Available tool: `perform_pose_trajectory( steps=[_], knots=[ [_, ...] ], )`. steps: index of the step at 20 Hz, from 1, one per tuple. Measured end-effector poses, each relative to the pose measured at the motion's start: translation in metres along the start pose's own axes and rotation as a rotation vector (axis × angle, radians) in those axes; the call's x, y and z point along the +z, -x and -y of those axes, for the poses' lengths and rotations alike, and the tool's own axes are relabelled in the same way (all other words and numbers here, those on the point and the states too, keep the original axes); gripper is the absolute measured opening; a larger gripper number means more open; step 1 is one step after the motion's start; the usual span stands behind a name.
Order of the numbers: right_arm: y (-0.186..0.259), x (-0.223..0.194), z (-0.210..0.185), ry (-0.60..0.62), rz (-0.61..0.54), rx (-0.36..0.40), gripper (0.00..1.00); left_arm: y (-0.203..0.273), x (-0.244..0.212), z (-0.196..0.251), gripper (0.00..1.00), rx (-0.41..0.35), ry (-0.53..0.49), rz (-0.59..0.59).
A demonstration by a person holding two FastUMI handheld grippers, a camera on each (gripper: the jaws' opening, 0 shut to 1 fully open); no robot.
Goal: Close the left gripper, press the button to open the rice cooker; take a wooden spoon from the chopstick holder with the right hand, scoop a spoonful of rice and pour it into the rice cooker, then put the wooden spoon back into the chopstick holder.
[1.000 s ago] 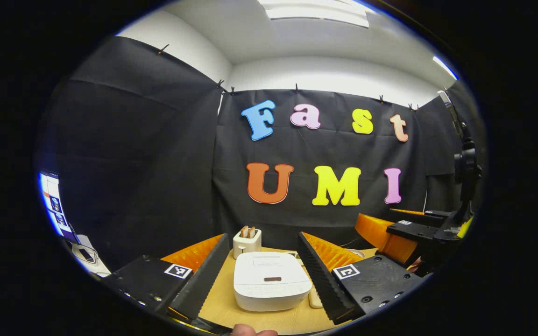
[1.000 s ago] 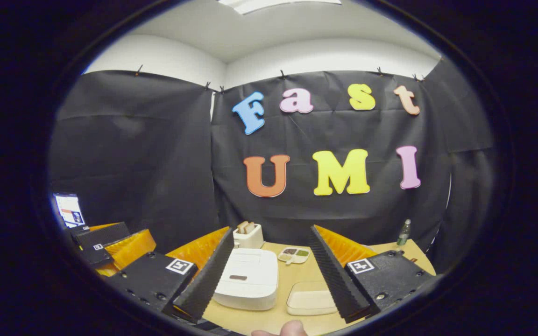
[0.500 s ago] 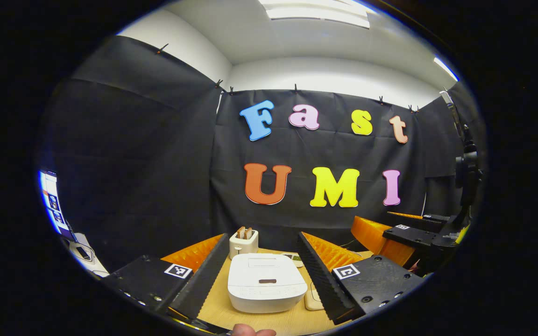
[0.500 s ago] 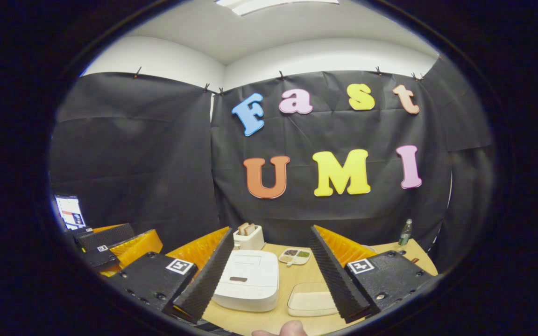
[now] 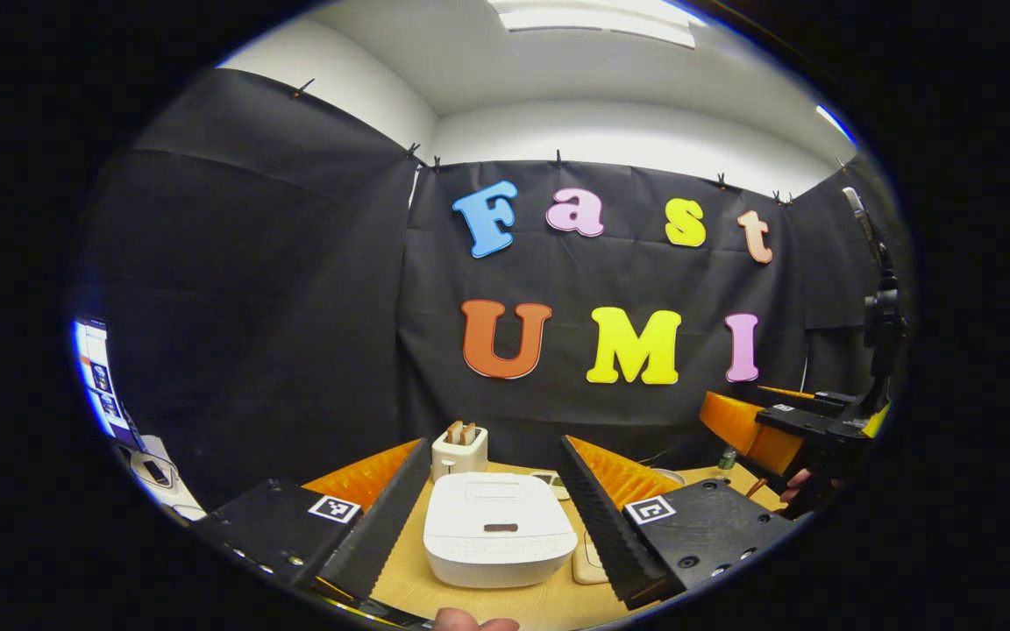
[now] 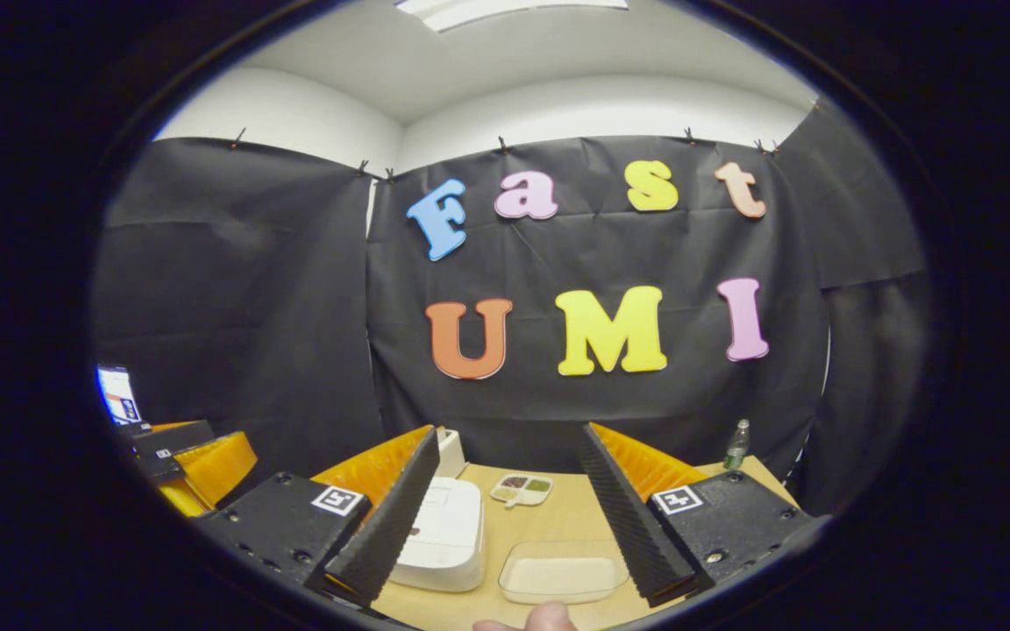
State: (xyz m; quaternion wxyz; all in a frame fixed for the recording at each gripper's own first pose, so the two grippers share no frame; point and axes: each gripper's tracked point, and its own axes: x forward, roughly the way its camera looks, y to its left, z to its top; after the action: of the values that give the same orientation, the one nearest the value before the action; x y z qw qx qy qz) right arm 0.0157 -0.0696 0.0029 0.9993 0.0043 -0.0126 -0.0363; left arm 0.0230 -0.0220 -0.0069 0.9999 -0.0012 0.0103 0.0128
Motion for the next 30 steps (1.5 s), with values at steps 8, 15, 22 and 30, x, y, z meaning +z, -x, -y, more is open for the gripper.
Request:
perform_pose_trajectory(
  steps=[8,15,22,30],
  knots=[
    [-0.010,-0.026,0.039,0.004,-0.042,-0.063,1.00,-0.022,-0.025,0.010,0.94,-0.001,-0.010,-0.052],
    [-0.019,-0.038,0.078,-0.022,-0.039,-0.137,1.00,-0.031,-0.093,0.010,0.94,0.004,-0.023,-0.250],
    [-0.018,-0.055,0.132,-0.051,-0.068,-0.221,1.00,-0.072,-0.134,0.017,0.95,-0.011,-0.053,-0.426],
    [-0.020,-0.071,0.171,-0.066,-0.095,-0.262,1.00,-0.107,-0.184,0.022,0.27,0.000,-0.038,-0.608]
  ],
)
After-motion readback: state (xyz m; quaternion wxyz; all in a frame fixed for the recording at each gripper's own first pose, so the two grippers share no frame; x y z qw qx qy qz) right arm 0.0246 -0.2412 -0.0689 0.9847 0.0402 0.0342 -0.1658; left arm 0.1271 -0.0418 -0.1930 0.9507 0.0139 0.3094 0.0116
